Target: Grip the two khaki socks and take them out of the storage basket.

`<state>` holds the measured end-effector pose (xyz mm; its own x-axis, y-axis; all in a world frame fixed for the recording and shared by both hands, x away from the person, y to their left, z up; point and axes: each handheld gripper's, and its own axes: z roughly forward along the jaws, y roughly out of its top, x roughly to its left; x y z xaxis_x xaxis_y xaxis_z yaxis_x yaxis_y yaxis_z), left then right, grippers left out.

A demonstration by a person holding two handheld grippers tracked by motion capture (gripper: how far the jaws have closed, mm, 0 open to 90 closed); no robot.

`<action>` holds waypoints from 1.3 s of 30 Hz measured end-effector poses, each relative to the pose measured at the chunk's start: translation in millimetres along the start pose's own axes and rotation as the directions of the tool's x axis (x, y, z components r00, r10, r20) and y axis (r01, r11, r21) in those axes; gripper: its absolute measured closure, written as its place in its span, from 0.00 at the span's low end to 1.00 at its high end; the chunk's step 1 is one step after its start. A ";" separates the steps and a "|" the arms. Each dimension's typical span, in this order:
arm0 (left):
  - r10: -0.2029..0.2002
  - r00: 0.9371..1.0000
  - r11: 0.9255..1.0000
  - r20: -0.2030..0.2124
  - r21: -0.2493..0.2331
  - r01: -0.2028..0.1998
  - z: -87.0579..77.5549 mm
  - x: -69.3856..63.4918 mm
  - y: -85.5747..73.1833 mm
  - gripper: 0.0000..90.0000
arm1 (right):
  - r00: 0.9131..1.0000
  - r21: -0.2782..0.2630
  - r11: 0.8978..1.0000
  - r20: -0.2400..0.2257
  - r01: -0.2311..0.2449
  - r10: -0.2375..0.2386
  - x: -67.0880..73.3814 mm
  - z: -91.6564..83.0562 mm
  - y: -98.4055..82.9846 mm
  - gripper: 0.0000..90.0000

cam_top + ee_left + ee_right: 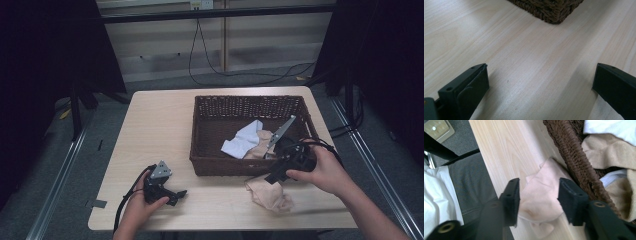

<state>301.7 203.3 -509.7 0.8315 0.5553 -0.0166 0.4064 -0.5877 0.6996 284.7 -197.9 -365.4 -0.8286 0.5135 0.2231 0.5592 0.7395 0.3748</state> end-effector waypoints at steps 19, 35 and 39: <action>-0.001 1.000 1.000 -0.003 0.004 0.001 -0.4 -0.2 0.0 0.00 | 0.999 -0.060 0.998 0.051 0.004 -0.001 -4.1 -6.1 -31.4 0.20; -0.002 1.000 1.000 -0.003 0.003 0.002 -0.4 -0.4 -0.1 0.00 | 0.998 -0.111 0.994 0.063 -0.004 0.011 -13.2 -5.1 -57.5 0.14; -0.003 1.000 1.000 -0.003 0.003 0.003 -0.5 -0.4 -0.1 0.00 | 0.998 -0.117 0.993 0.066 -0.006 0.014 -14.6 -4.5 -62.1 0.14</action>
<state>301.2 203.4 -509.5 0.8292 0.5587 -0.0160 0.4097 -0.5881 0.6973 262.0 -253.3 -387.9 -0.8171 0.5512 0.1689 0.5573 0.6805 0.4757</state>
